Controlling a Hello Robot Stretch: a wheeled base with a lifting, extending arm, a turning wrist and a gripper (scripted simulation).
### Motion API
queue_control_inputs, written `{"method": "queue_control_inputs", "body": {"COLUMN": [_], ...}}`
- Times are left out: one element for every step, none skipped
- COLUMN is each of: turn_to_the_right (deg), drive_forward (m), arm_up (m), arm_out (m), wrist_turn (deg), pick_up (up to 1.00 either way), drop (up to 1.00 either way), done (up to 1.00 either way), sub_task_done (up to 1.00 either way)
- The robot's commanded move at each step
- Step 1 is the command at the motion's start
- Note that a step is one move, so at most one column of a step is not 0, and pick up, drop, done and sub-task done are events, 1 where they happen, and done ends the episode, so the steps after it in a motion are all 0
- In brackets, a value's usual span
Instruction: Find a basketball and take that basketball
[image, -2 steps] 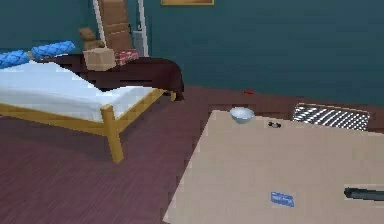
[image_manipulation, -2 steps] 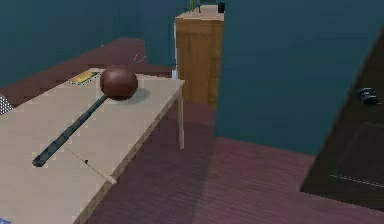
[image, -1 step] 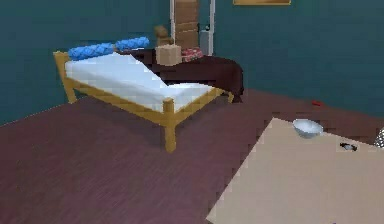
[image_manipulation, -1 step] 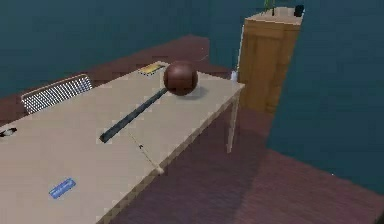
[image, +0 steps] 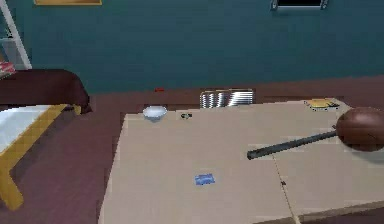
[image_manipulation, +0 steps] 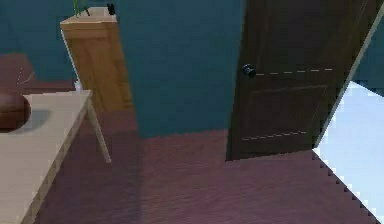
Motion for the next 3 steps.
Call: {"method": "queue_control_inputs", "body": {"turn_to_the_right": [45.0, 18.0, 0.0], "drive_forward": [0.0, 0.0, 0.8], "arm_up": [0.0, 0.0, 0.0], "arm_out": [0.0, 0.0, 0.0], "wrist_turn": [0.0, 0.0, 0.0], "pick_up": [0.0, 0.0, 0.0], "drop": [0.0, 0.0, 0.0], "done": [0.0, 0.0, 0.0], "sub_task_done": [0.0, 0.0, 0.0]}}
